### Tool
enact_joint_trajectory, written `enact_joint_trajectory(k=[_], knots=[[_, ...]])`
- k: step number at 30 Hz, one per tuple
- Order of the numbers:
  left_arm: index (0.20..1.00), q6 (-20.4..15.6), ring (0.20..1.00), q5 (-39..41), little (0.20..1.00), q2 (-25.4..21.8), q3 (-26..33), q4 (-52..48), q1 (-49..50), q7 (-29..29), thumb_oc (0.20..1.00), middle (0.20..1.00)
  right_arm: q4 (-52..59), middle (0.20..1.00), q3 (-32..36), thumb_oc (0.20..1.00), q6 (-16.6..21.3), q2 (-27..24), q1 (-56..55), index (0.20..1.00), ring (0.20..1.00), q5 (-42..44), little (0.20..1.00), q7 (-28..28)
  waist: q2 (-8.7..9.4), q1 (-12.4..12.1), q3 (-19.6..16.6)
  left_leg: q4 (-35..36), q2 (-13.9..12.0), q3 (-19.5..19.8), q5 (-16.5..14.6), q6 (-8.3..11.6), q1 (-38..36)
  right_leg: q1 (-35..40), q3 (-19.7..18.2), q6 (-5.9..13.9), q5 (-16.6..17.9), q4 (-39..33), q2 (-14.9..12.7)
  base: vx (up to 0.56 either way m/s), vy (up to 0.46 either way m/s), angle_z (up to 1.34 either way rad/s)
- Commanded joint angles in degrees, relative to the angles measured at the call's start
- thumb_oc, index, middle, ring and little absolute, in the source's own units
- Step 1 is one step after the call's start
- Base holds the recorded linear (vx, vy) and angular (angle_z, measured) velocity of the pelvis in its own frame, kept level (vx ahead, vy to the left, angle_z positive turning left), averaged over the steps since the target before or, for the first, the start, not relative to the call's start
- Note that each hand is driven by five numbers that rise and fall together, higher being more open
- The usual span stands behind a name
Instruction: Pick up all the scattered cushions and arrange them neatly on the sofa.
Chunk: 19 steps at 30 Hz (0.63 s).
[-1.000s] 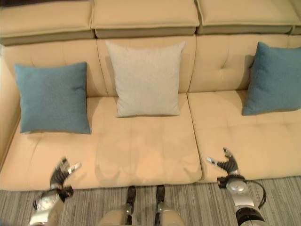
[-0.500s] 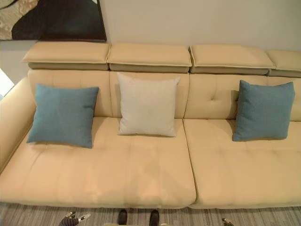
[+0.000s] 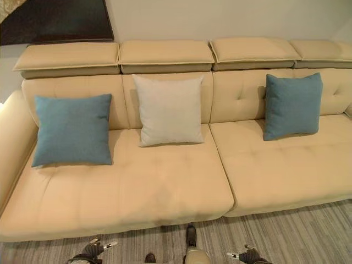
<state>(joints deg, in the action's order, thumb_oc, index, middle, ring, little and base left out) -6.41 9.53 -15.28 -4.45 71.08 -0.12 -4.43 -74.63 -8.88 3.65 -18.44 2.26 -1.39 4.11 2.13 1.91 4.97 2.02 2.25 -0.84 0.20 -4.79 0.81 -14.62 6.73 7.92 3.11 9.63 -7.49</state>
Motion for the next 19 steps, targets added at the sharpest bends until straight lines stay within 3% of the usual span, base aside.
enact_joint_trajectory(k=[1,5,7,16,19], knots=[[1.000,-0.07,1.000,-2.89,1.000,-1.56,0.55,1.39,-0.37,-0.70,1.000,1.000,0.96,1.000,-1.23,1.000,0.72,-1.88,1.31,1.000,1.000,-0.80,1.000,0.51,-0.37,-2.77,-0.56,-2.24,-0.55,4.25,-2.69,4.99,-0.06,8.25,-0.50,0.04,-2.23,1.20,0.37,-0.11,-0.054,-0.10],[1.000,-0.17,1.000,-3.34,1.000,-1.74,0.74,1.37,-0.12,-1.47,1.000,1.000,1.08,1.000,-2.86,1.000,0.56,-1.01,1.08,1.000,1.000,-2.22,1.000,0.75,0.64,-4.29,-2.15,1.15,-1.05,3.11,-0.09,6.77,0.19,13.29,3.45,0.52,-2.05,-7.07,-0.03,-0.07,-0.103,-0.08],[1.000,-0.12,1.000,-3.05,1.000,-1.34,0.71,1.84,-0.57,-1.62,1.000,1.000,1.45,1.000,-3.97,1.000,0.71,-0.67,1.76,1.000,1.000,-2.34,1.000,0.81,0.90,-3.87,-2.91,2.67,-1.47,2.65,1.08,7.37,0.34,13.86,2.76,0.63,-1.81,-10.27,0.96,-0.03,-0.100,-0.21],[1.000,0.20,1.000,-1.41,1.000,0.18,0.27,1.70,-1.24,-1.42,1.000,1.000,1.40,1.000,-4.86,1.000,0.78,0.19,1.63,1.000,1.000,-0.87,1.000,1.45,1.07,-3.20,-3.15,2.98,-2.66,2.35,1.69,8.47,0.62,15.46,3.89,-0.04,-0.78,-14.63,2.36,-0.03,-0.077,0.07],[1.000,0.42,1.000,-1.67,1.000,-1.68,1.40,2.87,-0.88,-0.42,1.000,1.000,1.39,1.000,-4.93,1.000,0.97,-0.08,1.21,1.000,1.000,-1.08,1.000,1.14,0.98,-2.89,-3.51,2.98,-2.93,2.10,1.41,8.62,-0.16,16.14,3.63,-0.11,-0.96,-14.63,2.50,0.01,-0.018,0.00]])
